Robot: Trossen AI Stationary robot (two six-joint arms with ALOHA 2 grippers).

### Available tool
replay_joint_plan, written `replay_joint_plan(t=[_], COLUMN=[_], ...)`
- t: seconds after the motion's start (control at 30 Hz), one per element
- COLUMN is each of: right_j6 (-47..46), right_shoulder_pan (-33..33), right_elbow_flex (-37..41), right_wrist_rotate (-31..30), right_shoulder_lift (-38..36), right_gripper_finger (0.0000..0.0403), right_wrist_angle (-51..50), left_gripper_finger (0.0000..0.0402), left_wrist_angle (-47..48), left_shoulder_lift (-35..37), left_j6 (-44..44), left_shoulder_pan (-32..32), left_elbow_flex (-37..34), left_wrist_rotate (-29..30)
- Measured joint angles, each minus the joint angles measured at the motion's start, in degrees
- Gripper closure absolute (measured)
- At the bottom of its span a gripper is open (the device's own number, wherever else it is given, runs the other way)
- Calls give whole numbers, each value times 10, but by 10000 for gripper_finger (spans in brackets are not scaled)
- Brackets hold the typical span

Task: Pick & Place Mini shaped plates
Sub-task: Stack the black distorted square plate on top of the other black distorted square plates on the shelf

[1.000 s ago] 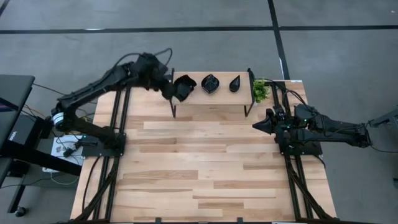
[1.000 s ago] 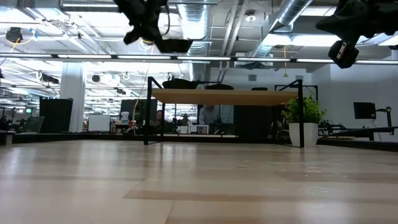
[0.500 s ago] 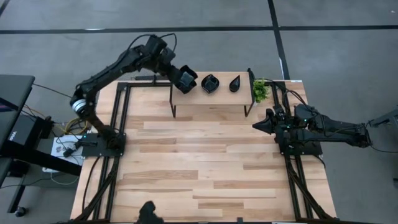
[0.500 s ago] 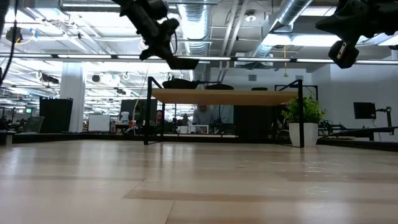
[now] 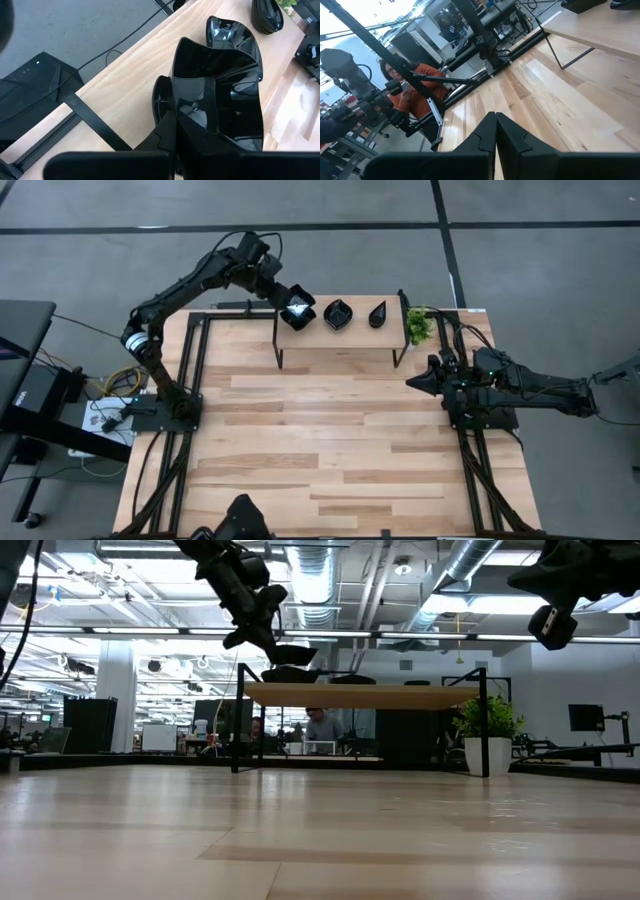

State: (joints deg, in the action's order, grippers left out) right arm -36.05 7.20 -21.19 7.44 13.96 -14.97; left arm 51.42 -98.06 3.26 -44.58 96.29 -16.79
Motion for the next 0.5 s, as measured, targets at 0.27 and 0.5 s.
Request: replay_joint_plan(t=[0.27,0.5], right_j6=[0,0], right_shoulder_pan=[0,0], right_elbow_flex=[0,0], right_wrist_rotate=[0,0], right_shoulder_lift=[0,0], right_gripper_finger=[401,401], right_wrist_angle=[0,0], left_gripper_finger=[398,398], left_wrist_angle=[0,-7], left_shoulder_lift=[-3,-3], left_j6=[0,3], left_shoulder_pan=[3,3], left_elbow_flex=[-30,-35], left_wrist_rotate=[0,0])
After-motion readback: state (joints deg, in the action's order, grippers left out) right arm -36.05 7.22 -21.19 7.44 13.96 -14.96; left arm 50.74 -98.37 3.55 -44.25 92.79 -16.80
